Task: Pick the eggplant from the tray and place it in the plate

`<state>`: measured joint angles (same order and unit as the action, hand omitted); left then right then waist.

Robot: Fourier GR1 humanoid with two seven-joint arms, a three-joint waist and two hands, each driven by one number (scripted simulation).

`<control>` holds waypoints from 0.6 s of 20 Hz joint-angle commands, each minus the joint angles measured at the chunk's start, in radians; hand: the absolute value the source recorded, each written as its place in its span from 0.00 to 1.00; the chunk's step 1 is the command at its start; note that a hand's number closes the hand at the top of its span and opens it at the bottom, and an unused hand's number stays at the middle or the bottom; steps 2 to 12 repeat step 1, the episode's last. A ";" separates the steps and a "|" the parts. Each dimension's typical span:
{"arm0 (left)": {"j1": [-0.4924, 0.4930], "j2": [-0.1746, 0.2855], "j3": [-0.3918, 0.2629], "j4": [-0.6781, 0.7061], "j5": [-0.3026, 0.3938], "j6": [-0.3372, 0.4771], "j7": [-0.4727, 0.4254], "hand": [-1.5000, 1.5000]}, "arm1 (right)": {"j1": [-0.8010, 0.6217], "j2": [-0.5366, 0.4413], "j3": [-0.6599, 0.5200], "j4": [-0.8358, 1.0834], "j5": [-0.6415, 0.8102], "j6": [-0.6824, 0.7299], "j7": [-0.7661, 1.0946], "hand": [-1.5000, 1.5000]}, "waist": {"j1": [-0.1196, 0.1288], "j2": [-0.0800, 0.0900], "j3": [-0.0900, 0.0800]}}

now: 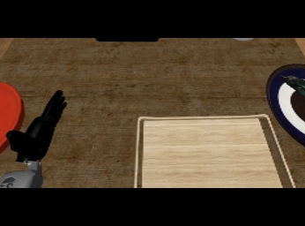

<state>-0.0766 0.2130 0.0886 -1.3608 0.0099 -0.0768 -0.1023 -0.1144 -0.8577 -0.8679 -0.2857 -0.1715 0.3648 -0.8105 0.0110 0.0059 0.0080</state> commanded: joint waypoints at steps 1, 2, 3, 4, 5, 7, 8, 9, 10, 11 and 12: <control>-0.012 0.012 0.019 0.053 0.015 -0.027 -0.027 0.50 | 0.005 -0.004 -0.002 0.036 0.002 0.043 -0.113 0.00 | -0.004 0.000 -0.001; -0.012 0.012 0.019 0.053 0.015 -0.027 -0.027 0.50 | 0.005 -0.004 -0.002 0.036 0.002 0.043 -0.113 0.00 | -0.004 0.000 -0.001; -0.012 0.012 0.019 0.053 0.015 -0.027 -0.027 0.50 | 0.005 -0.004 -0.002 0.036 0.002 0.043 -0.113 0.00 | -0.004 0.000 -0.001; -0.012 0.012 0.019 0.053 0.015 -0.027 -0.027 0.50 | 0.005 -0.004 -0.002 0.036 0.002 0.043 -0.113 0.00 | -0.004 0.000 -0.001; -0.012 0.012 0.019 0.053 0.015 -0.027 -0.027 0.50 | 0.005 -0.004 -0.002 0.036 0.002 0.043 -0.113 0.00 | -0.004 0.000 -0.001; -0.012 0.012 0.019 0.053 0.015 -0.027 -0.027 0.50 | 0.005 -0.004 -0.002 0.036 0.002 0.043 -0.113 0.00 | -0.004 0.000 -0.001; -0.012 0.012 0.019 0.053 0.015 -0.027 -0.027 0.50 | 0.005 -0.004 -0.002 0.036 0.002 0.043 -0.113 0.00 | -0.004 0.000 -0.001; -0.012 0.012 0.019 0.053 0.015 -0.027 -0.027 0.50 | 0.005 -0.004 -0.002 0.036 0.002 0.043 -0.113 0.00 | -0.004 0.000 -0.001; -0.012 0.012 0.019 0.053 0.015 -0.027 -0.027 0.50 | 0.005 -0.004 -0.002 0.036 0.002 0.043 -0.113 0.00 | -0.004 0.000 -0.001; -0.012 0.012 0.019 0.053 0.015 -0.027 -0.027 0.50 | 0.005 -0.004 -0.002 0.036 0.002 0.043 -0.113 0.00 | -0.004 0.000 -0.001; -0.012 0.012 0.019 0.053 0.015 -0.027 -0.027 0.50 | 0.005 -0.004 -0.002 0.036 0.002 0.043 -0.113 0.00 | -0.004 0.000 -0.001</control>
